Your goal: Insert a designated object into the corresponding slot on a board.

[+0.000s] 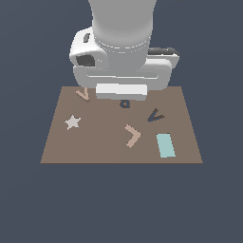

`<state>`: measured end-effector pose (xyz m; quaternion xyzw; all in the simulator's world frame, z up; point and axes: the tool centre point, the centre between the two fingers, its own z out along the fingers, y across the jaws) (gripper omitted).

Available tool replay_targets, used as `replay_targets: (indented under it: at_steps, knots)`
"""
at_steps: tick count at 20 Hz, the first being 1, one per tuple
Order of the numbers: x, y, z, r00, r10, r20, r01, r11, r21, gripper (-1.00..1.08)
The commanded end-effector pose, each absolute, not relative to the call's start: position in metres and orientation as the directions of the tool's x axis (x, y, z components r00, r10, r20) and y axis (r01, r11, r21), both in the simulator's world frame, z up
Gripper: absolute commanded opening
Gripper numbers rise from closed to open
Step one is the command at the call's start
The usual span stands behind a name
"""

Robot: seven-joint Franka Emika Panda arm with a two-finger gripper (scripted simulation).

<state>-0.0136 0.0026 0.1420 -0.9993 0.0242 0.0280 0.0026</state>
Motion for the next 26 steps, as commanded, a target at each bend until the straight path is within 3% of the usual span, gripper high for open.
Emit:
replay_targets:
  at_steps: [1,14,26]
  knots:
    - [-0.014,0.003,0.142,0.997,-0.048,-0.056,-0.049,-0.999,-0.004,1.0]
    - [-0.032,-0.014,0.129,0.998,0.044,-0.048,0.043,-0.999,-0.005,1.0]
    - [-0.07,-0.063,0.096,0.962,0.271,-0.027,0.271,-0.963,-0.006,1.0]
